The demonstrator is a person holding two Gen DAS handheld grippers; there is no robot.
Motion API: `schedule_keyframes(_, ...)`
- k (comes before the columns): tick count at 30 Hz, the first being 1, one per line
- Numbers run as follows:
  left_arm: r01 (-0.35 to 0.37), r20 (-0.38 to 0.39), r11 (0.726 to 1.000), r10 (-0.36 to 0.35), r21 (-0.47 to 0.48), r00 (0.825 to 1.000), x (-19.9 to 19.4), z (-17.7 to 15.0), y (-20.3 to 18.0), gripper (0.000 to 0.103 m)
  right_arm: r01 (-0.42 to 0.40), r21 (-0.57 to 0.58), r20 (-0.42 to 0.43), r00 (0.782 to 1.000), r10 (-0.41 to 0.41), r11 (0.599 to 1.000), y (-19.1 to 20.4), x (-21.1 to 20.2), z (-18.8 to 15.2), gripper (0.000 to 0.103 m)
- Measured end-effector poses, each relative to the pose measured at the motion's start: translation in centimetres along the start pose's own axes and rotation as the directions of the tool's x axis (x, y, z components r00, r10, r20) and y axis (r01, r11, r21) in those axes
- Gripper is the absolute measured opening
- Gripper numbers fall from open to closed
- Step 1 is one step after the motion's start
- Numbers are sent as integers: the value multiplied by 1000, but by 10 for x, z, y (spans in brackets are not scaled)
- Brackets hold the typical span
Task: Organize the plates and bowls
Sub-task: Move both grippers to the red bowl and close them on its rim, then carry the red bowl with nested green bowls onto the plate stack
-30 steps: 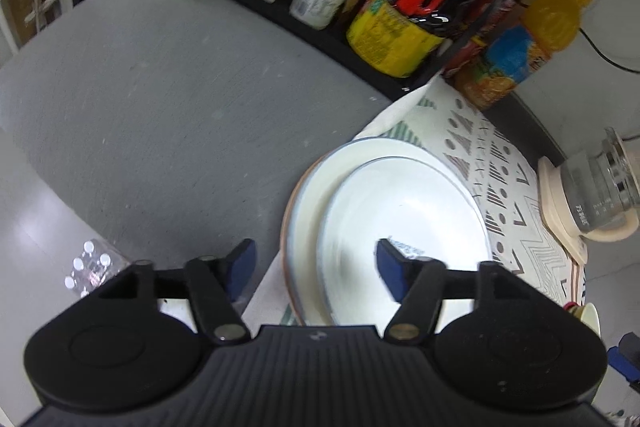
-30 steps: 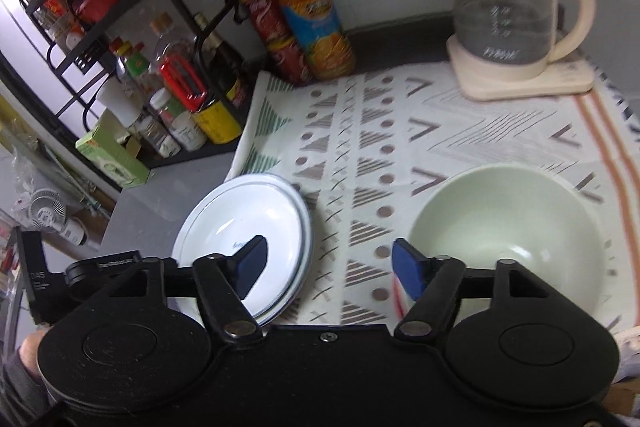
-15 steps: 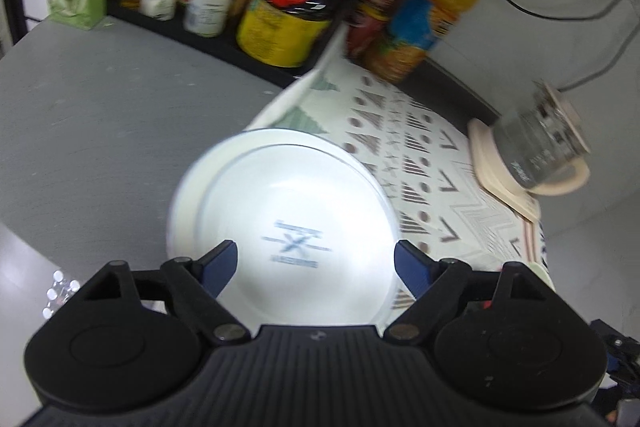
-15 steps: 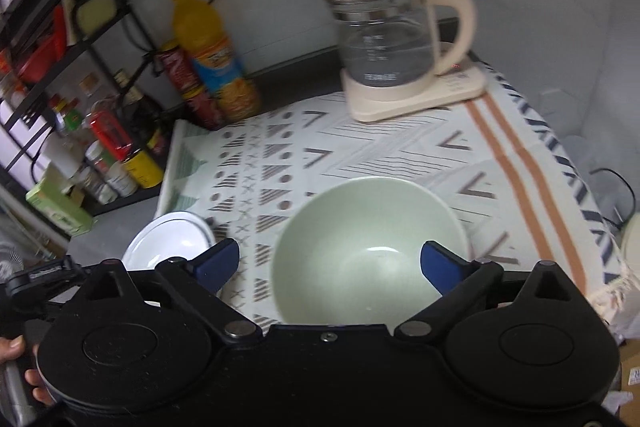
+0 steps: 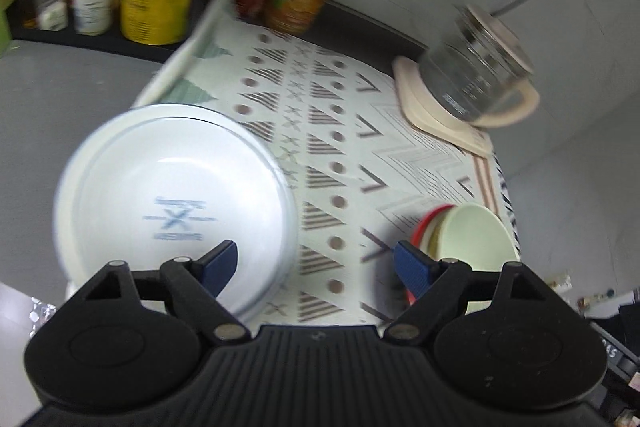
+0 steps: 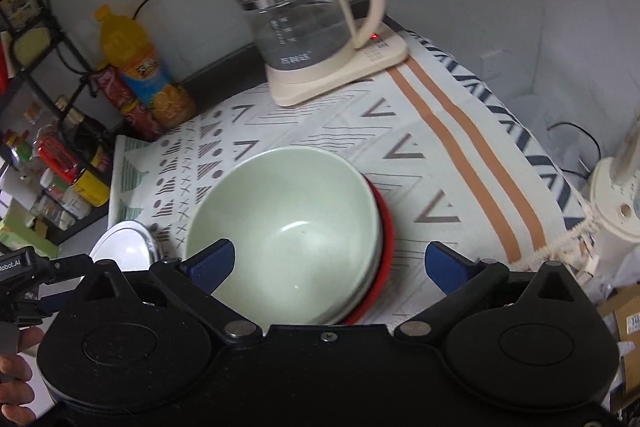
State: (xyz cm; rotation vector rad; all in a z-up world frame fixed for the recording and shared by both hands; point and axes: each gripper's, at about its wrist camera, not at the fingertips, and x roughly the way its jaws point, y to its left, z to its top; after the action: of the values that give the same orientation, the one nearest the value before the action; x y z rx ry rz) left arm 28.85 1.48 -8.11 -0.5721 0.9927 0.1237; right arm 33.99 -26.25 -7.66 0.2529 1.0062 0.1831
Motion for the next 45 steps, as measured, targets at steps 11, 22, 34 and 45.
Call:
schedule_keyframes(11, 37, -51, 998, -35, 40, 998, 36, -1, -47, 84, 25, 47, -46, 999, -23, 999, -23, 14, -5, 102)
schedule_keyframes(22, 57, -117, 998, -53, 28, 992, 76, -8, -59, 83, 2, 96, -118, 993, 9, 995, -39, 38, -9, 81)
schedule_keyframes(34, 76, -190, 997, -79, -24, 979, 115, -5, -56, 56, -28, 150, -194, 979, 57, 988, -47, 72, -9, 53)
schedule_keyframes(45, 133, -230, 989, -144, -65, 962, 126, -9, -52, 35, -39, 155, -216, 974, 73, 987, -43, 87, -5, 35)
